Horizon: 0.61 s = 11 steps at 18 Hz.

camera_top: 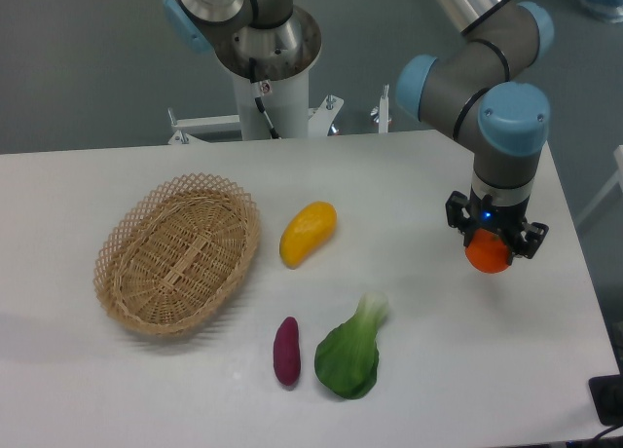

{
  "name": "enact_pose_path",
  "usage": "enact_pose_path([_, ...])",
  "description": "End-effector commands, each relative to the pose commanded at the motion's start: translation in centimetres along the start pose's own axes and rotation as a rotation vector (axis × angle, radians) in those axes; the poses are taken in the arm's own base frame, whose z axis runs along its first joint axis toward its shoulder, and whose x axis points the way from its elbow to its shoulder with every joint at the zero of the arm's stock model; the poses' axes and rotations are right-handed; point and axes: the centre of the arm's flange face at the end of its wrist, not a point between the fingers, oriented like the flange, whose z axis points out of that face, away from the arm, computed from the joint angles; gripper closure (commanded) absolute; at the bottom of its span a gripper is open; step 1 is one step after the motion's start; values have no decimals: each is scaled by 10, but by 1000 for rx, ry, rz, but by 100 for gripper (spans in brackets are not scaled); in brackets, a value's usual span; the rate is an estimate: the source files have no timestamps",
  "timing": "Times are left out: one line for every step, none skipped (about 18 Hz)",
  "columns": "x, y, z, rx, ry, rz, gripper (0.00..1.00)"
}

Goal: Place the orange in the basket
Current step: 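Carry the held orange with the gripper toward the wicker basket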

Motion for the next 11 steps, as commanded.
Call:
enact_pose_path([1, -2, 0, 1, 0, 0, 48])
enact_pose_path([1, -3, 0, 1, 0, -3, 48])
enact_pose_path([3, -6, -1, 3, 0, 0, 48])
enact_pose_path([5, -12, -2, 4, -1, 7, 48])
enact_pose_path([8, -16, -1, 5, 1, 13, 47])
enact_pose_path([11, -19, -2, 7, 2, 9, 47])
enact_pose_path([16, -25, -2, 9, 5, 7, 47])
enact_pose_path([18, -29, -3, 10, 5, 5, 47])
enact_pose_path([23, -36, -5, 17, 5, 4, 47])
enact_pose_path([26, -41, -4, 20, 7, -12, 47])
enact_pose_path([28, -45, -5, 22, 8, -36, 47])
